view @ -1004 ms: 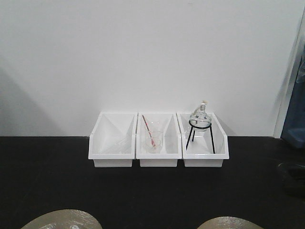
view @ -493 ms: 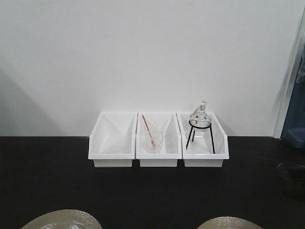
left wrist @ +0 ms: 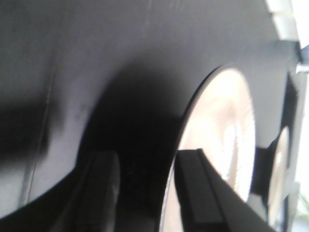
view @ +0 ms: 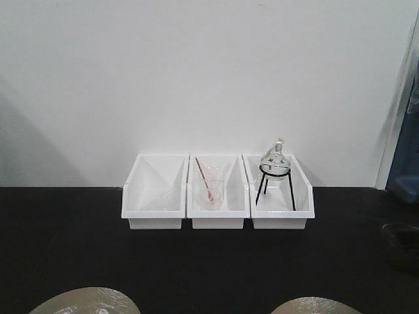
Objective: Arrange circular plates on left workspace
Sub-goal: 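Grasp the rim of the tan plate nearest the left gripper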
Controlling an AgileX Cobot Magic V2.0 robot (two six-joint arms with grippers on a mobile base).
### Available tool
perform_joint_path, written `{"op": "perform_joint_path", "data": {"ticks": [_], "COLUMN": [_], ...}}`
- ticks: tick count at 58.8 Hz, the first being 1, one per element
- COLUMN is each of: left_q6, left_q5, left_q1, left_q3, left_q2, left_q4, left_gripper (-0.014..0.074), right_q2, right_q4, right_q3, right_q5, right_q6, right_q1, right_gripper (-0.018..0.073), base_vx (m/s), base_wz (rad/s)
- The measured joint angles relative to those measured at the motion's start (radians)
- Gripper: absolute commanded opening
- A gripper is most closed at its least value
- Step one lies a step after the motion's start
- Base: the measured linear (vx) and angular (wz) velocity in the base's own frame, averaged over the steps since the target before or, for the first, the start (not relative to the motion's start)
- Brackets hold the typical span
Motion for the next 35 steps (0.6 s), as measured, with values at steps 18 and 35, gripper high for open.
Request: {"op": "perform_joint_path", "data": {"ticks": [18,35], "left_q6": [0.006,0.007], "left_q5": [0.000,0.001], "left_q1": [-0.076,-0.160], "left_q3": [0.000,-0.001], "left_q2": [0.000,0.009], "left_q4": [0.027,0.081], "left_gripper": [0.0433,0.0395], "right_q2": [0.000,0.000], "right_q4": [0.000,0.000], "right_q3": [0.000,0.000], "right_q5": [0.003,0.015], "right_q6": [0.000,0.000], "right_q1": [0.000,0.000], "right_gripper": [-0.0003,-0.0003], "base_vx": [0.00,0.00], "base_wz": [0.00,0.00]}}
